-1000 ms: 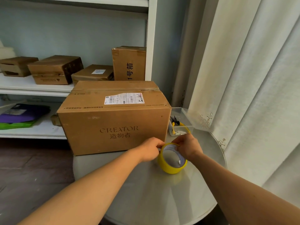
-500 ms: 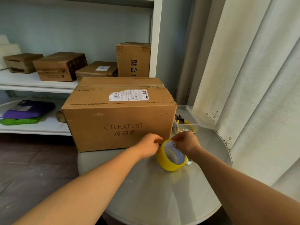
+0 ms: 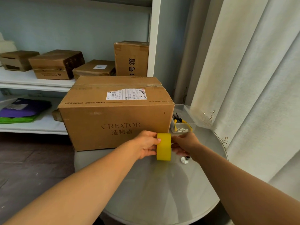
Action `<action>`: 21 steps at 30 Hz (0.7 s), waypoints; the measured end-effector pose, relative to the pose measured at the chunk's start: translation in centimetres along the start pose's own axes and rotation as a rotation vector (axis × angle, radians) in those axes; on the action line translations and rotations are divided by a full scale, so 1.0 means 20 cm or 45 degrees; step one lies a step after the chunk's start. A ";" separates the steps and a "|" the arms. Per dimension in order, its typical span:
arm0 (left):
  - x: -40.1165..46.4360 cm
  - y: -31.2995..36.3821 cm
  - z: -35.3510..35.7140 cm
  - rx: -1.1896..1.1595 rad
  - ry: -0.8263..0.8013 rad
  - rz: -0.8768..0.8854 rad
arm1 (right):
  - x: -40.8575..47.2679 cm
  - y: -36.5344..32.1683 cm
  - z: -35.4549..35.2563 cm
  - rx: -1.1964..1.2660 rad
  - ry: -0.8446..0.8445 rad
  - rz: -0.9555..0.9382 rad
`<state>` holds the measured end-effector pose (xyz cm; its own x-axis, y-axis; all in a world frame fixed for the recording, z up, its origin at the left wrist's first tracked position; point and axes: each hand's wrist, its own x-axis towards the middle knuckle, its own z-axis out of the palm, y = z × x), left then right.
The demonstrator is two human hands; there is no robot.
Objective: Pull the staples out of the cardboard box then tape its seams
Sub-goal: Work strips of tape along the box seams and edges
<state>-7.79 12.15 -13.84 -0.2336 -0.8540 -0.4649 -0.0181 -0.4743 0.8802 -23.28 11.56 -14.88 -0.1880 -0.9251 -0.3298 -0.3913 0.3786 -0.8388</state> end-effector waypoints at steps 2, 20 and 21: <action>-0.01 0.00 0.01 0.003 -0.007 0.012 | -0.01 0.00 -0.01 0.258 -0.221 0.147; 0.03 0.00 -0.03 1.119 0.131 0.440 | -0.08 -0.04 0.04 0.458 -0.511 0.152; 0.04 -0.01 -0.03 1.101 0.136 0.439 | -0.09 -0.04 0.03 0.455 -0.532 0.140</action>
<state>-7.33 11.37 -14.54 -0.2712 -0.9532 -0.1336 -0.6909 0.0962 0.7165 -22.08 12.93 -13.83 0.1907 -0.8409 -0.5065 -0.0464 0.5077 -0.8603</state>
